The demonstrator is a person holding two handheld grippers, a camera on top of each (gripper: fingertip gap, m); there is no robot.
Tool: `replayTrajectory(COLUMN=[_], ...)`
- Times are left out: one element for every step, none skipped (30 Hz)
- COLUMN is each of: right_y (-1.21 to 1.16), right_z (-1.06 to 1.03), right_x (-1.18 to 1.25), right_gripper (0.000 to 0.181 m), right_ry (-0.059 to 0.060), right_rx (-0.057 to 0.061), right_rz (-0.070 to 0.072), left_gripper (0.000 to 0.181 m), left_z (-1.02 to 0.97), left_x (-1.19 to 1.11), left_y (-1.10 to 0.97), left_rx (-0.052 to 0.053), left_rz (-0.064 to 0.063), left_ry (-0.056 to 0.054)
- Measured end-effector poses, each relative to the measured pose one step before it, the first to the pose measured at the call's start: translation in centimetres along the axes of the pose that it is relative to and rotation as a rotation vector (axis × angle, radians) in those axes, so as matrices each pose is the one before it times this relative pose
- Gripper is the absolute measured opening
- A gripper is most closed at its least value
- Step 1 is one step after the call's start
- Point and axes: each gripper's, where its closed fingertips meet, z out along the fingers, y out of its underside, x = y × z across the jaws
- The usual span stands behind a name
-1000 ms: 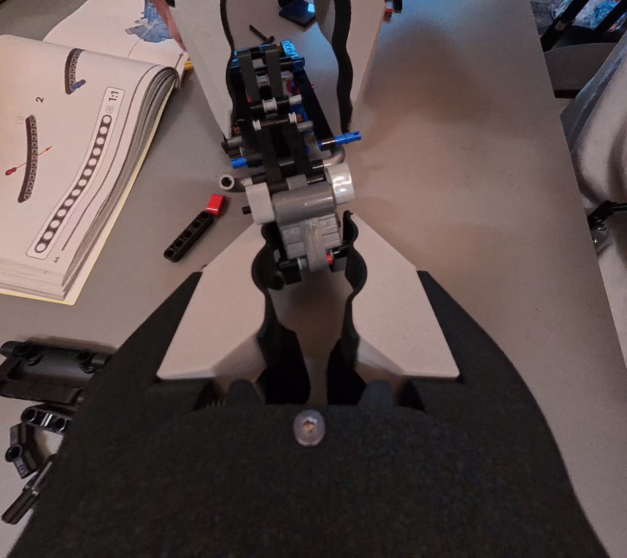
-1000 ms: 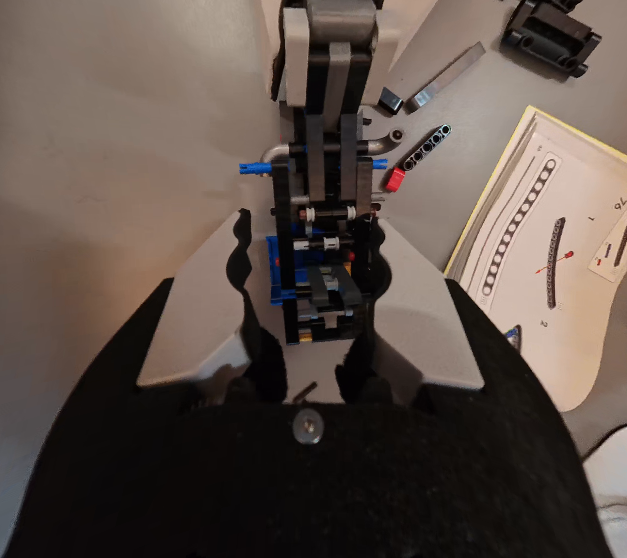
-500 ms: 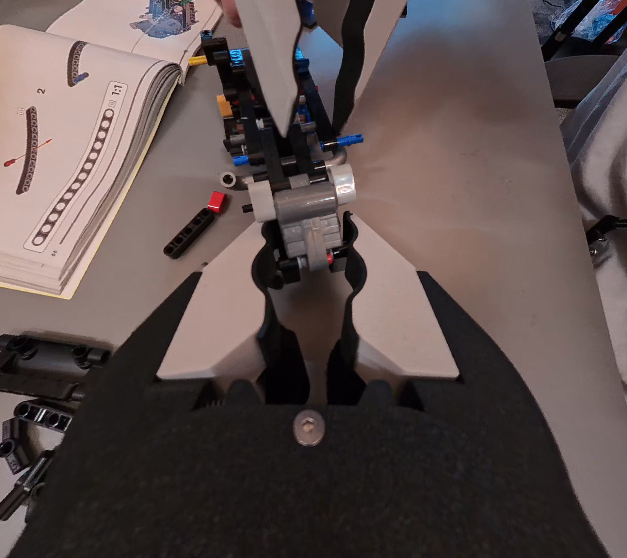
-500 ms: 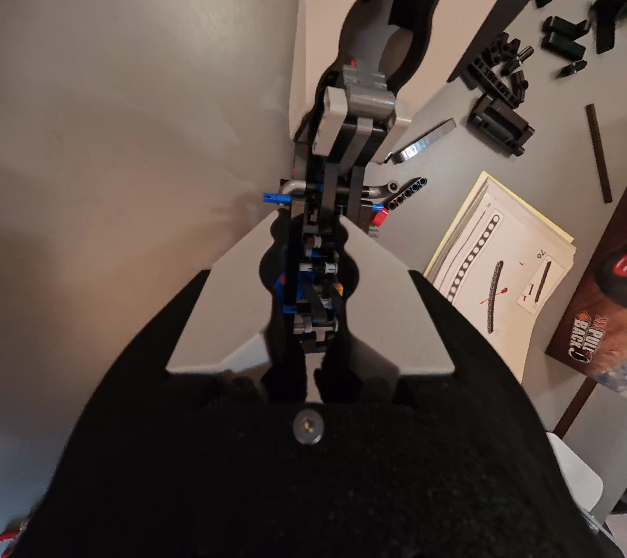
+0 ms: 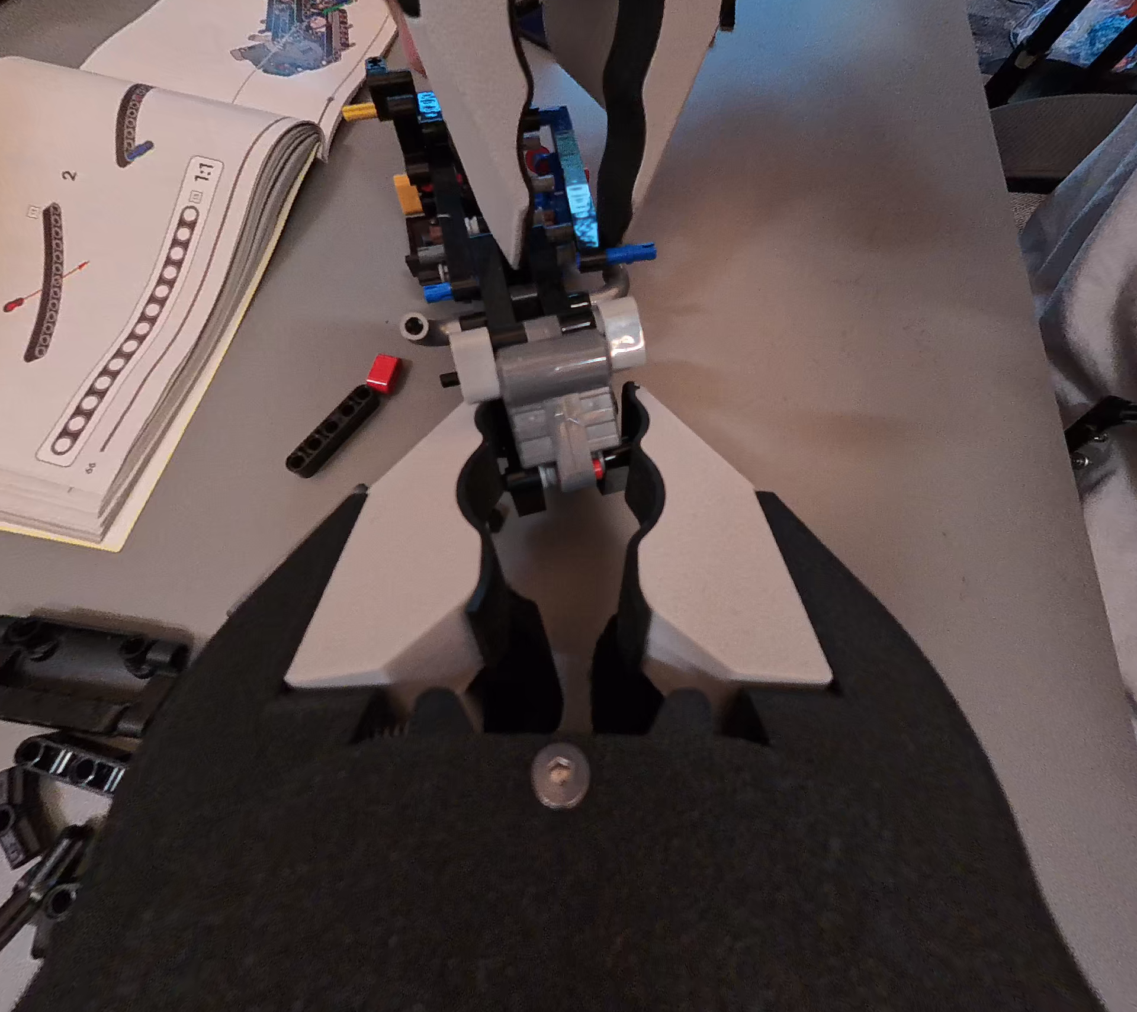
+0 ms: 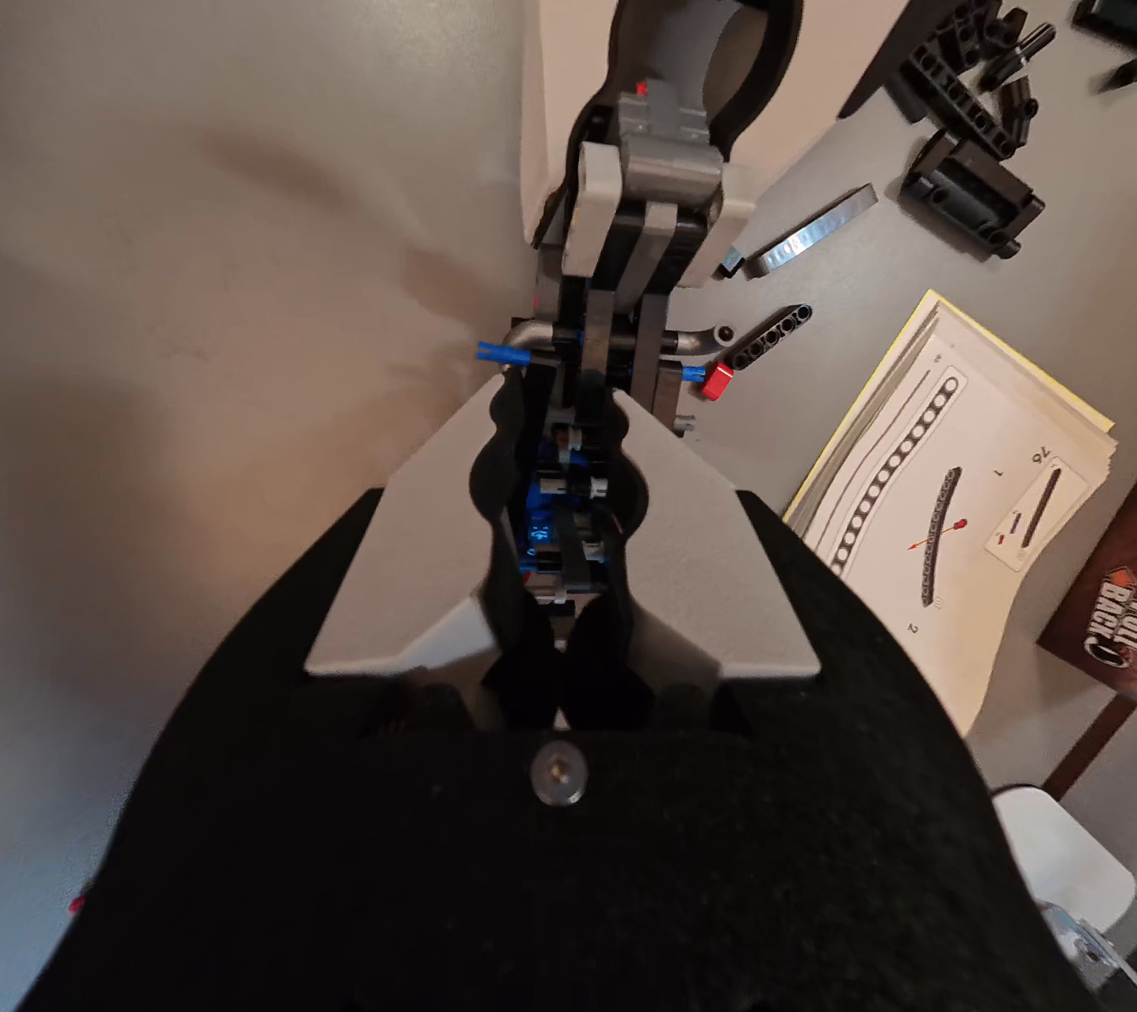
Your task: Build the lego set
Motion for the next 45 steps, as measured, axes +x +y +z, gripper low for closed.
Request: replayTrajectory(right_y=[0.020,0.010,0.013,-0.034,-0.068,-0.023,0.093,0.318,0.291,0.042,0.037,0.045,0.029,0.026,0.009,-0.012,-0.005,0.002,0.012,0.013,0.029,0.025,0.059,0.070,0.051,0.053,0.025,-0.023,0.026,0.065,0.056,0.004,-0.093,-0.233,-0.308,-0.330,-0.234,0.060,0.532,1.231,1.829,1.783,1.226,0.858,0.499], right_z=[0.011,0.040,0.001,-0.023,0.010,-0.017,-0.033,0.002,0.039,0.013,0.037,0.014,0.015,0.020,0.012,-0.007,-0.001,-0.007,0.006,0.002,0.010,0.024,0.006,0.022,0.030,0.038,0.038,0.019,0.001,-0.060,-0.054,-0.010,-0.018,-0.291,-0.720,-1.076,-1.244,-1.254,-1.067,-0.669,-0.276,-0.004,0.165,0.254,0.285], right_x=[0.007,-0.013,-0.003,0.050,0.086,-0.004,-0.005,0.007,-0.123,-0.140,-0.030,0.060,0.153,0.242,0.025,0.017,-0.008,-0.006,0.011,0.014,0.018,0.022,0.027,0.056,0.048,0.038,0.011,-0.011,-0.056,-0.098,-0.024,0.109,0.191,0.373,0.164,-0.287,-0.238,0.101,0.250,0.081,0.441,0.523,-0.403,-0.653,0.019], right_gripper=[0.023,0.023,0.024,0.024,0.025,0.025,0.025,0.026,0.029,0.032,0.034,0.033,0.031,0.027,0.027,0.027,0.027,0.027,0.027,0.027,0.026,0.026,0.026,0.026,0.026,0.026,0.025,0.025,0.025,0.026,0.026,0.026,0.027,0.028,0.035,0.038,0.041,0.044,0.044,0.043,0.042,0.041,0.040,0.040,0.040], right_ry=[0.0083,0.0085,0.0007,-0.0054,-0.0011,0.0017,0.0131,0.0198,0.0177,0.0168,0.0165,0.0152,0.0152,0.0164,-0.0023,-0.0104,-0.0144,-0.0129,-0.0093,-0.0068,-0.0022,0.0057,0.0128,0.0196,0.0215,0.0224,0.0211,0.0169,0.0091,-0.0071,-0.0037,0.0056,0.0086,0.0257,0.0212,-0.0084,-0.0073,0.0133,0.0162,-0.0046,0.0060,-0.0015,-0.0718,-0.0935,-0.0474], right_rx=[-0.0033,-0.0007,0.0016,0.0015,0.0030,0.0056,-0.0031,-0.0185,-0.0200,-0.0082,-0.0099,-0.0101,-0.0058,-0.0021,0.0024,0.0034,0.0048,0.0069,0.0086,0.0056,-0.0004,-0.0034,-0.0065,-0.0147,-0.0208,-0.0193,-0.0152,-0.0067,0.0041,-0.0012,-0.0098,-0.0037,0.0113,0.0274,0.0386,0.0469,0.0524,0.0574,0.0519,0.0315,0.0084,0.0218,0.0513,0.0513,0.0447], right_rz=[-0.0134,-0.0188,0.0038,0.0358,0.0543,0.0406,0.0108,-0.0127,-0.0234,-0.0214,-0.0168,-0.0176,-0.0170,-0.0168,-0.0153,-0.0002,0.0047,-0.0026,-0.0092,-0.0079,-0.0143,-0.0123,-0.0212,-0.0286,-0.0207,-0.0229,-0.0162,-0.0054,0.0021,0.0204,0.0161,0.0183,0.0280,0.0337,0.0270,0.0392,0.0606,0.0758,0.0953,0.1118,0.1293,0.1461,0.1426,0.1378,0.1300], left_gripper=[0.034,0.034,0.034,0.034,0.034,0.034,0.034,0.034,0.034,0.034,0.034,0.034,0.035,0.035,0.035,0.035,0.035,0.034,0.034,0.034,0.034,0.034,0.034,0.034,0.034,0.034,0.034,0.034,0.035,0.035,0.035,0.035,0.035,0.034,0.034,0.034,0.034,0.034,0.034,0.034,0.034,0.034,0.034,0.034,0.034], left_z=[0.012,0.002,0.003,-0.004,-0.023,-0.022,0.022,0.026,0.015,0.004,-0.004,-0.009,0.006,0.004,-0.018,-0.006,-0.011,0.007,0.001,0.001,-0.011,-0.004,0.020,0.002,0.001,0.000,0.000,-0.003,0.018,0.075,0.086,0.013,-0.066,-0.149,-0.217,-0.213,-0.175,-0.131,-0.074,-0.014,0.009,0.014,0.003,0.011,0.006], left_x=[-0.016,-0.044,-0.026,-0.008,-0.037,-0.026,0.017,0.013,0.011,0.005,0.003,0.000,0.011,0.018,0.011,-0.002,0.005,0.007,-0.006,0.005,-0.002,-0.004,-0.001,-0.021,-0.030,-0.022,-0.021,-0.018,0.028,0.045,-0.005,-0.079,-0.112,-0.086,-0.069,0.030,0.064,0.069,0.043,0.030,0.058,0.094,0.108,0.120,0.084], left_y=[-0.009,0.007,-0.008,0.000,0.006,0.001,-0.002,-0.010,-0.005,-0.002,-0.002,0.001,0.008,-0.001,0.001,0.004,0.006,0.004,-0.003,-0.003,-0.007,-0.002,-0.022,-0.021,-0.004,0.001,-0.001,0.020,0.001,-0.027,-0.038,-0.021,0.031,0.083,0.138,0.154,0.133,0.102,0.045,0.015,0.008,0.010,0.017,0.005,0.003], left_rx=[-0.0001,0.0001,0.0003,0.0002,0.0006,0.0007,-0.0001,-0.0003,-0.0002,-0.0002,0.0002,0.0003,0.0000,-0.0002,-0.0001,-0.0001,0.0001,0.0001,0.0001,0.0001,0.0001,0.0002,0.0002,0.0003,0.0002,0.0000,-0.0008,-0.0010,-0.0004,-0.0005,-0.0008,0.0005,0.0012,0.0005,0.0003,-0.0006,-0.0010,-0.0013,-0.0006,-0.0004,-0.0006,-0.0009,-0.0009,-0.0005,-0.0003], left_rz=[-0.0017,-0.0034,-0.0037,-0.0016,-0.0047,-0.0051,0.0002,0.0031,0.0023,-0.0004,-0.0029,-0.0019,0.0001,0.0001,-0.0002,0.0000,-0.0009,-0.0016,-0.0002,-0.0006,-0.0003,-0.0020,-0.0033,-0.0020,-0.0003,0.0014,0.0038,0.0094,0.0095,0.0074,0.0020,-0.0081,-0.0126,-0.0065,0.0008,0.0065,0.0053,0.0042,0.0024,0.0018,0.0075,0.0104,0.0110,0.0093,0.0055], left_ry=[0.0000,-0.0012,0.0003,0.0002,0.0007,0.0033,0.0008,-0.0022,-0.0017,0.0007,0.0013,0.0011,0.0009,0.0008,0.0007,0.0004,0.0009,0.0018,0.0005,0.0010,0.0002,0.0013,0.0027,0.0009,-0.0013,-0.0019,-0.0027,-0.0042,-0.0035,-0.0040,-0.0033,0.0008,0.0048,0.0071,0.0047,0.0065,0.0065,0.0079,0.0049,0.0021,0.0009,0.0013,0.0027,0.0032,0.0032])
